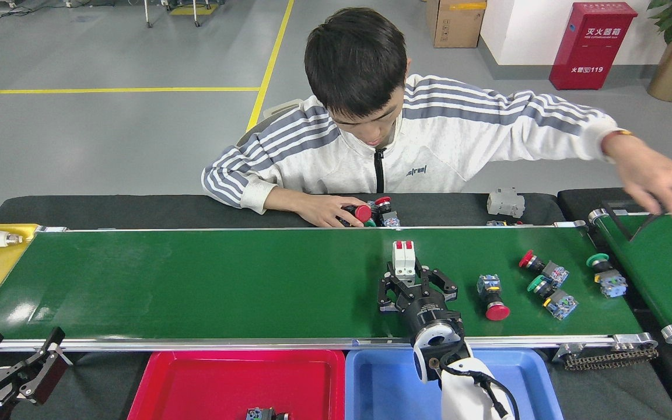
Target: Pick switch part from conveyor to tray
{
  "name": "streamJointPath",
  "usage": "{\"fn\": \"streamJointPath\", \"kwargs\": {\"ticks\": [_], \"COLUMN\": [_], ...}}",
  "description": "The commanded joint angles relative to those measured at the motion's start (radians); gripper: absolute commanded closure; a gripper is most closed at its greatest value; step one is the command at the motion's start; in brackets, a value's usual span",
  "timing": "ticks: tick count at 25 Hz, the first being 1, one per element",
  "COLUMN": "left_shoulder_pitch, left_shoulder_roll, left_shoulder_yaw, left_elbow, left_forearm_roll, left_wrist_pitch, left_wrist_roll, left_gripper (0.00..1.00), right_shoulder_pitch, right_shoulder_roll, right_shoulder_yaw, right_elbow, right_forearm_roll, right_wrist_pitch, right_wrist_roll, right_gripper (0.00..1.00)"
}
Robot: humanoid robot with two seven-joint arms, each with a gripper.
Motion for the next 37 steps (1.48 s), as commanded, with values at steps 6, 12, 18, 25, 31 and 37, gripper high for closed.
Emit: {"fn": "streamJointPath", "kwargs": {"ticks": [6,12,18,25,31,37], "left_shoulder_pitch": [-0.001,0.008,-0.001,-0.009,-0.009,-0.014], "left_shoulder_roll": [0.004,-0.012,-0.010,-0.015,-0.015,-0.010], "left_shoulder_yaw": [0.023,0.031,0.019,0.017,0.017,0.017], "left_elbow": [-0.013,-0.013,-0.011,-0.008,-0.008,-0.007], "left_forearm_roll": [0.000,0.000,-0.002,-0.003,-0.002,-0.002], "left_wrist_pitch": [-0.004,-0.005,-0.011,-0.011,-0.025,-0.033], "left_wrist_roll": [0.003,0.003,0.003,0.002,0.003,0.002], "left_gripper": [0.00,0.00,0.00,0.00,0.00,0.00], "right_shoulder_pitch": [0.371,0.535,0.514,0.394,0.262,0.118], "right_shoulder_roll": [-0.271,-0.313,-0.109,-0.017,-0.011,0.026], "right_shoulder_yaw": [-0.076,-0.337,-0.435,-0.211,-0.063,0.006], "right_elbow": [-0.537,-0.549,-0.545,-0.487,-0.344,-0.154], "right_forearm_roll": [-0.156,-0.251,-0.239,0.008,0.034,0.032], "right_wrist_pitch": [-0.365,-0.766,-0.568,-0.114,0.044,0.133], "right_wrist_roll": [-0.013,-0.041,0.002,0.074,0.125,0.139], "right_gripper": [0.92,0.01,0.02,0.02,0.02,0.47]}}
